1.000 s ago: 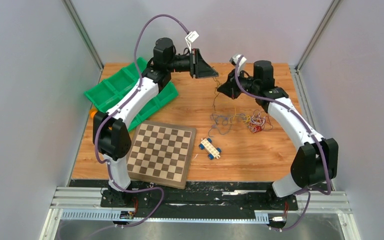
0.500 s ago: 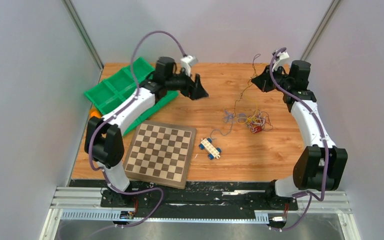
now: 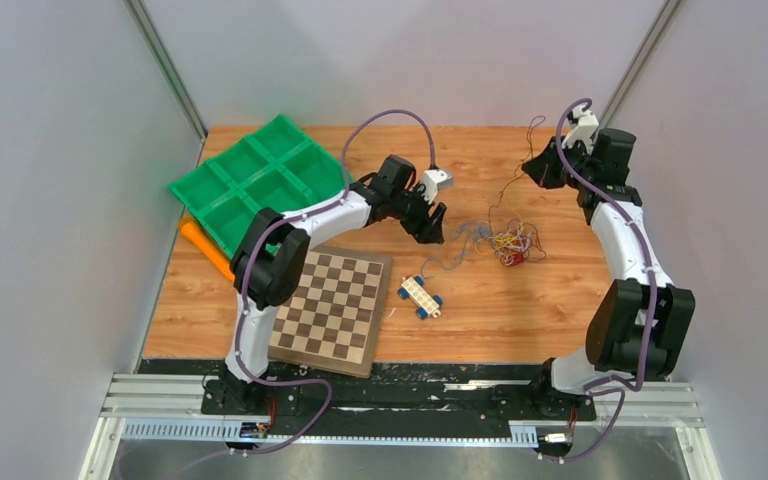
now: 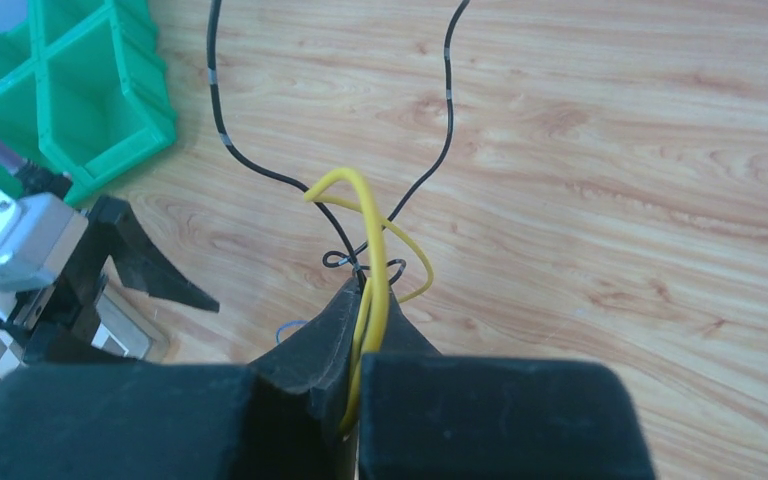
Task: Untangle the cables
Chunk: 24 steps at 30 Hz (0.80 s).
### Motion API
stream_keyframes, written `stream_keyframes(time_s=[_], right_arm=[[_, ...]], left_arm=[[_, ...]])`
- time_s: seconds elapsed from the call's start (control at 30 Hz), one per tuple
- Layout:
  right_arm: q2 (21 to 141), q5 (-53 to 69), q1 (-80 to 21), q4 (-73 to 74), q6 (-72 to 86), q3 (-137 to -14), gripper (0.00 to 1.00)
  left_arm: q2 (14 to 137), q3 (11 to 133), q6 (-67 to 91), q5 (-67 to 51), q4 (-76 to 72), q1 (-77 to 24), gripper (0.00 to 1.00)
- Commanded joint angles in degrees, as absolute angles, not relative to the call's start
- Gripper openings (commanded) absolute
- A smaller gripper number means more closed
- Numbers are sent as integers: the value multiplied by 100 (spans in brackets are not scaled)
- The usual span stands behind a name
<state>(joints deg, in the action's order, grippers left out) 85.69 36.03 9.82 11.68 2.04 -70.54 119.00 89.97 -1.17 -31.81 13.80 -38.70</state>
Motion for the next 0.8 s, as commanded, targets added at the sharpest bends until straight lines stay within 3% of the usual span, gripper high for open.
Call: stream_keyframes(time_s=[0.0,0.6,0.7,0.77], right_arm=[[8569,3706,1021,993,183,-6937,0],[8743,3882,1132,1221,47,-6913,0],[8824,3898,1134,1580,-228,-6906,0],[8928,3911,1124,1943,-444,-6948,0]], left_arm=[[12120,9542,-373,-3712,976,-3856,70],[13341,10662,415,-2606,1395,-4154,66],[13424,10784,458,-2710,1361,-4157,53],[13410,10956,267,-2795,1490,-4157,31]])
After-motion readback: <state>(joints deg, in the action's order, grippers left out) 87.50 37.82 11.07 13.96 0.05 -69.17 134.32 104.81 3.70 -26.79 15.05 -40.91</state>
